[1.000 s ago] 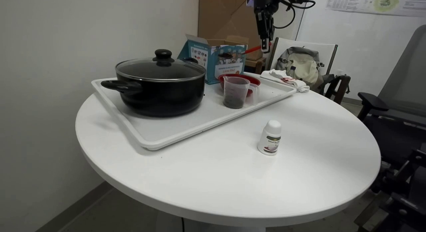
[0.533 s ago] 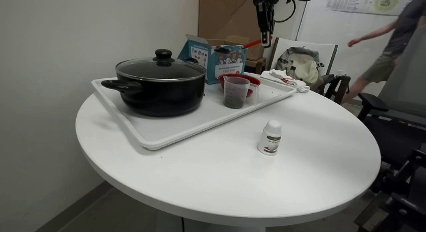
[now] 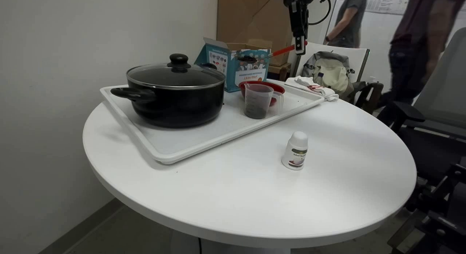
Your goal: Use the spoon to scoop some of the contents of the red bowl and put them in the colourless container
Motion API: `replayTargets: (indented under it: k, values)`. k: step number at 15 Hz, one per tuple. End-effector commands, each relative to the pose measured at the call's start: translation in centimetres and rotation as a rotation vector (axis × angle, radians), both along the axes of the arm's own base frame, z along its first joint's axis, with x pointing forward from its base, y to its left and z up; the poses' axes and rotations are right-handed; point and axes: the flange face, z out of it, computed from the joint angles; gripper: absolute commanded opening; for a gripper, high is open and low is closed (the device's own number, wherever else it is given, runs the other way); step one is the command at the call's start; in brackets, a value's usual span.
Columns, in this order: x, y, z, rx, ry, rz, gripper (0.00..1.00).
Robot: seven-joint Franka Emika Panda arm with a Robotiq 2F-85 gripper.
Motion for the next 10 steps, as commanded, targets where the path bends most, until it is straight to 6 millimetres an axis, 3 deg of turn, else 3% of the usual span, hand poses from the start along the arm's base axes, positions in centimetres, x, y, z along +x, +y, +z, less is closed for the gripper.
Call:
replayTargets:
  k: [1, 10]
  values:
    - [-2.0, -0.1, 0.3, -0.012, -0.003, 0.006, 0.11]
    - [-3.5, -1.2, -1.5, -0.026, 0.057, -0.012, 0.11]
